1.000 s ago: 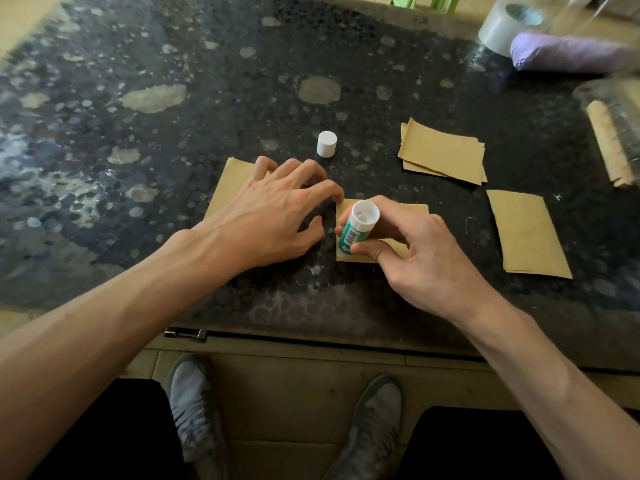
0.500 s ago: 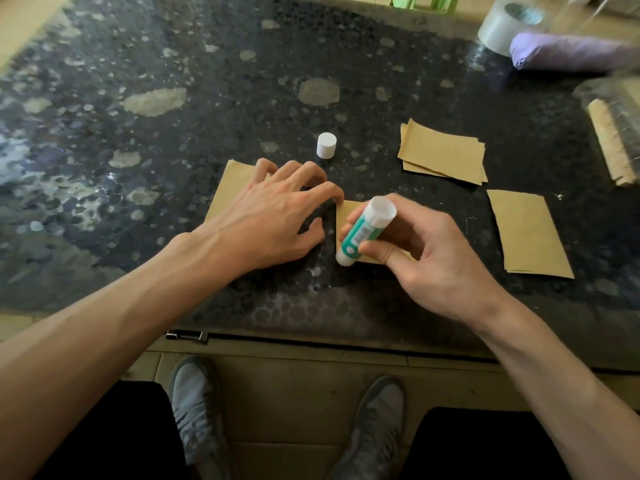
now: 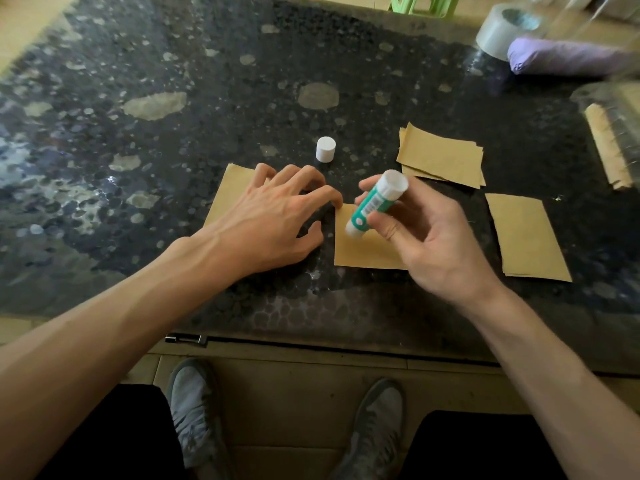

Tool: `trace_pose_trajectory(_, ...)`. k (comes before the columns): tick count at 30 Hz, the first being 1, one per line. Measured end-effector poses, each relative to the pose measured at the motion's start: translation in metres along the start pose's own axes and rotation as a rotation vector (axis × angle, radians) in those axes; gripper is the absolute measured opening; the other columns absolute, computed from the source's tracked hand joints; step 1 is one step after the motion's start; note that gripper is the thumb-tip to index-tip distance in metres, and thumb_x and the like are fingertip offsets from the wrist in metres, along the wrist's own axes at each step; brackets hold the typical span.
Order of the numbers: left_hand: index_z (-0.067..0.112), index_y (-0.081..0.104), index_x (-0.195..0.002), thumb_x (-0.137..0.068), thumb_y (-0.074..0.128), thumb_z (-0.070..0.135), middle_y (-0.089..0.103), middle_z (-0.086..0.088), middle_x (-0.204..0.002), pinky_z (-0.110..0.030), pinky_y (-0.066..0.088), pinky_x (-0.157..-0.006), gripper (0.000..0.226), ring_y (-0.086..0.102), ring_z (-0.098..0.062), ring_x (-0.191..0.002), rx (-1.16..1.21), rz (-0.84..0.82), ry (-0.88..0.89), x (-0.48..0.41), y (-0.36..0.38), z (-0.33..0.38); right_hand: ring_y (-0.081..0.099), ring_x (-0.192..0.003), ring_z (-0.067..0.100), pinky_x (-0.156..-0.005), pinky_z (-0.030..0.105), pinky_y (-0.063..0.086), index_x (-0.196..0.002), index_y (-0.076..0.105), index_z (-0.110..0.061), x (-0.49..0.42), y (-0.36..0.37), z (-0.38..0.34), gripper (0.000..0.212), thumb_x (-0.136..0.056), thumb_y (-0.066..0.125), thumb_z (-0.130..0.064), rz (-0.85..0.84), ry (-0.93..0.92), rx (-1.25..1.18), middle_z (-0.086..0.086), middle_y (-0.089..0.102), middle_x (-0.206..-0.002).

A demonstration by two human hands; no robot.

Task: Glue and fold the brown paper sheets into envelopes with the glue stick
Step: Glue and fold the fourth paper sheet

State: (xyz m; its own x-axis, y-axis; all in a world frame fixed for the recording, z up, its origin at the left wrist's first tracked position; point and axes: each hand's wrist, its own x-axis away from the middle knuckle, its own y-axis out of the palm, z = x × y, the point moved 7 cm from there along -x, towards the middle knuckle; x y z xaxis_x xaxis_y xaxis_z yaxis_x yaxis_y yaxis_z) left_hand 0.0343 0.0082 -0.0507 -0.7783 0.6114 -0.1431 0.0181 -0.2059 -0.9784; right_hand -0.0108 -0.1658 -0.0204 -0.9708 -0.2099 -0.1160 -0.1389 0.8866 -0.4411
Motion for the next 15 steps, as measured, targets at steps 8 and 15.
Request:
trace_pose_trajectory(8, 0.031, 0.051, -0.134, -0.094, 0.046, 0.043, 0.053, 0.003, -0.134, -0.043, 0.036, -0.097, 0.042, 0.051, -0.021, -0.121, -0.011, 0.013, 0.013, 0.000, -0.001, 0.000, 0.063, -0.117, -0.001, -0.097, 0.017, 0.052, -0.129, 0.057, -0.026, -0.002, 0.021, 0.002, 0.035, -0.098, 0.072, -0.032, -0.006, -0.001, 0.152, -0.016, 0.067, -0.120)
trace_pose_trajectory(15, 0.032, 0.050, -0.137, -0.095, 0.046, 0.043, 0.051, 0.003, -0.135, -0.041, 0.033, -0.098, 0.044, 0.049, -0.019, -0.123, -0.010, 0.008, 0.009, 0.001, 0.000, -0.001, 0.061, -0.110, -0.006, -0.093, 0.013, 0.050, -0.124, 0.067, -0.028, -0.002, 0.014, -0.004, 0.040, -0.090, 0.072, -0.049, 0.019, -0.030, 0.327, -0.021, 0.067, -0.113)
